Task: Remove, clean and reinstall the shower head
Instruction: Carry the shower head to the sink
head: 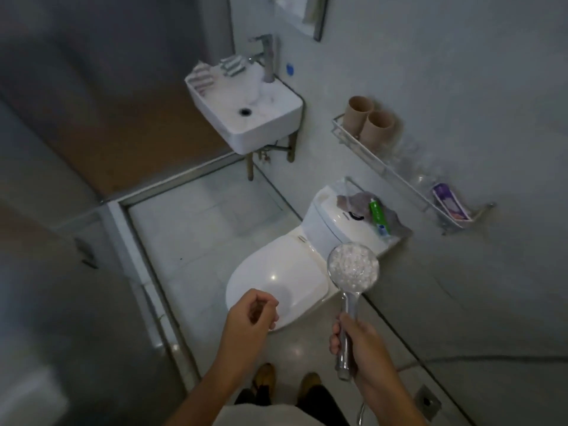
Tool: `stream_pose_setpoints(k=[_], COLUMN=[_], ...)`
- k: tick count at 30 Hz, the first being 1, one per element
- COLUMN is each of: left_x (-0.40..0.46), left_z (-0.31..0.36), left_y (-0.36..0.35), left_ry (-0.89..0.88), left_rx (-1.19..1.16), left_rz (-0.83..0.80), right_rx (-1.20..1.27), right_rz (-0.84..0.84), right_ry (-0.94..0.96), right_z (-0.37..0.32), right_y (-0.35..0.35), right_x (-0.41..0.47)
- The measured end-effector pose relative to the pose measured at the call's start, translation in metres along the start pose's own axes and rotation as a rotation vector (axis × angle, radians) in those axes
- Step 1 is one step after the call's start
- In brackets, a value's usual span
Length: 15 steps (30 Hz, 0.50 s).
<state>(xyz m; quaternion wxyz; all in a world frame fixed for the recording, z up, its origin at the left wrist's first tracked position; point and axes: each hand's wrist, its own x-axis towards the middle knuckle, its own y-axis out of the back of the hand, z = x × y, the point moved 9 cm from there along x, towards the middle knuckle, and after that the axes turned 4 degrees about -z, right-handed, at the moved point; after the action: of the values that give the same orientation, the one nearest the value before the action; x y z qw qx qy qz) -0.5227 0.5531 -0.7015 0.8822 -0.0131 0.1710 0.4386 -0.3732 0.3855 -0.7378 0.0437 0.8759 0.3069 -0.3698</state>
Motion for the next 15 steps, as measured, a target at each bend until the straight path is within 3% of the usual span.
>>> stream_pose_setpoints(k=[15], left_x=[-0.062], left_z=[-0.039], left_y=[0.097], left_ry=[0.146], left_rx=[-0.110], left_rz=[0.616], right_rx=[-0.363], right_rz=[-0.497], right_ry=[-0.226], right_z=[-0.004], right_y=[-0.142], right_x=[0.062])
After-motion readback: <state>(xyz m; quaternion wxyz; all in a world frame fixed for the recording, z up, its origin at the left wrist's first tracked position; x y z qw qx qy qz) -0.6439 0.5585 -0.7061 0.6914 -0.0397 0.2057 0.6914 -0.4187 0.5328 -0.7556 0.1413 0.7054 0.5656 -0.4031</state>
